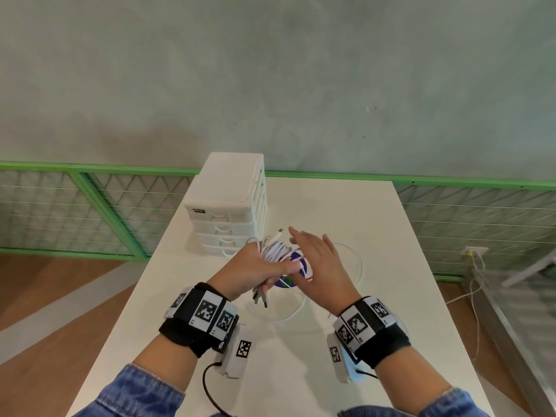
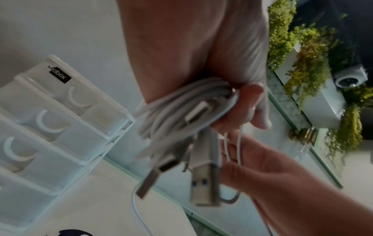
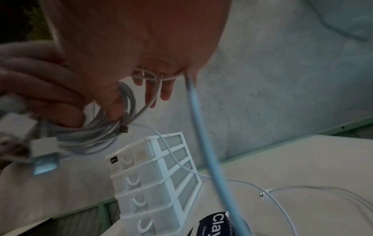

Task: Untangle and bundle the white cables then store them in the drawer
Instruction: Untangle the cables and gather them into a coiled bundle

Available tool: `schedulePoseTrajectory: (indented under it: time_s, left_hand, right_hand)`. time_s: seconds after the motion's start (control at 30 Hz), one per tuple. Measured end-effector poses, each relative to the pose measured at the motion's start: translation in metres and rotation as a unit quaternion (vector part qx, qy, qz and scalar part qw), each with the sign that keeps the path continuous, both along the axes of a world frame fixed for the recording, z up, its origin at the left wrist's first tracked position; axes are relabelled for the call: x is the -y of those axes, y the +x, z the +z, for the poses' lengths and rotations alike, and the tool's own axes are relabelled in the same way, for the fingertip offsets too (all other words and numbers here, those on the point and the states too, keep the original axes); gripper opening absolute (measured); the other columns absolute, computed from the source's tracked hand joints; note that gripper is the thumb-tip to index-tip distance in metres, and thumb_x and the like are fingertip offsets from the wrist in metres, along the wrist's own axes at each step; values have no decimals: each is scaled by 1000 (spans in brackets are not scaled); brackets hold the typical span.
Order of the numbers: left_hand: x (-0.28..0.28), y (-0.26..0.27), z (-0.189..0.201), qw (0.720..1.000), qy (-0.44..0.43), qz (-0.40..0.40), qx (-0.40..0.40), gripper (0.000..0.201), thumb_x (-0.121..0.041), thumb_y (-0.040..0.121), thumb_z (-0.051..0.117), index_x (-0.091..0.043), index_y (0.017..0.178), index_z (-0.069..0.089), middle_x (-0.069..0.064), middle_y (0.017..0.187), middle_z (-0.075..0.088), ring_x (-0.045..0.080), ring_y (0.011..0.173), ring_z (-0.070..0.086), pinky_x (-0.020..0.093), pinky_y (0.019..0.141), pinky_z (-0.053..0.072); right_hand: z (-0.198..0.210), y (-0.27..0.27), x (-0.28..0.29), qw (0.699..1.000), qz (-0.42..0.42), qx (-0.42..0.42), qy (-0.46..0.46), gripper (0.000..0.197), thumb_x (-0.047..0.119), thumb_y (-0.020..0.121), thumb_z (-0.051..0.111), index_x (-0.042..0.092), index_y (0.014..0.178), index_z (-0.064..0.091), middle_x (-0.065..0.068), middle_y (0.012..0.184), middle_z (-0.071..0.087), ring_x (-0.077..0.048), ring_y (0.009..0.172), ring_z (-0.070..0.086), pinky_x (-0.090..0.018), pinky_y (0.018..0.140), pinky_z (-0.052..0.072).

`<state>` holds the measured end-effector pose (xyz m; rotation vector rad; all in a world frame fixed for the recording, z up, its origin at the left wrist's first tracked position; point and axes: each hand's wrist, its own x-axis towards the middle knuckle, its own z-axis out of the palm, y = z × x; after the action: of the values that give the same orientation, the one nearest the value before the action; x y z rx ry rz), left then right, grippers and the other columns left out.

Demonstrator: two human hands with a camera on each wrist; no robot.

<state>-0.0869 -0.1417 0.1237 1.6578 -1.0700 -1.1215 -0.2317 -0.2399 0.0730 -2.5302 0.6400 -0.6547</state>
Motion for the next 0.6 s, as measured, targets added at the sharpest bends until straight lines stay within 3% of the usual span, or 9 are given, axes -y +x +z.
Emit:
schedulePoseTrajectory:
  time_s: [0.1,0.23,0.33,0.43,0.5,0.6]
  left_hand:
    - [-2,-11,0,998,37,-49,3,27,-20,72,81,-17,60,57,3,43,46,17,37,40,22,40,36]
    - [-2,-19,-3,989,92,-109,40,31,-14,76,77,-15,66,48,-3,41,45,14,36,41,23,39,34]
    - [-4,-20,2,979,110,-161,64,25,-14,77,74,-11,75,49,-1,44,47,14,36,43,22,41,37]
    - [-5,-19,7,976,109,-178,62,23,-9,77,72,-8,83,50,1,47,47,14,37,45,22,42,40]
    - [-6,-15,10,976,113,-177,55,22,-7,77,73,-7,82,51,1,46,48,15,39,45,24,44,41]
    - [-7,-10,13,976,110,-181,49,22,-5,78,72,-10,72,52,1,44,50,15,38,48,23,44,43]
  right_hand:
    - [6,0,12,999,5,11,34,84,16,71,68,26,144,27,2,129,54,-18,129,41,-42,115,20]
    - [18,-1,6,984,77,-47,154,81,21,77,73,39,142,28,12,139,46,-2,128,37,-19,107,26]
    - [22,-2,0,948,119,-79,286,76,13,78,69,49,136,35,17,133,52,2,116,52,-21,101,41]
    - [31,-3,-1,921,142,-90,353,71,11,73,75,40,130,46,16,123,58,3,104,59,-14,91,43]
    - [34,-2,-2,921,134,-92,353,64,10,69,78,35,121,50,13,115,59,1,97,59,-15,87,43]
    - [32,2,-3,941,87,-77,317,42,14,66,78,31,99,59,7,102,65,-7,89,62,-24,81,50]
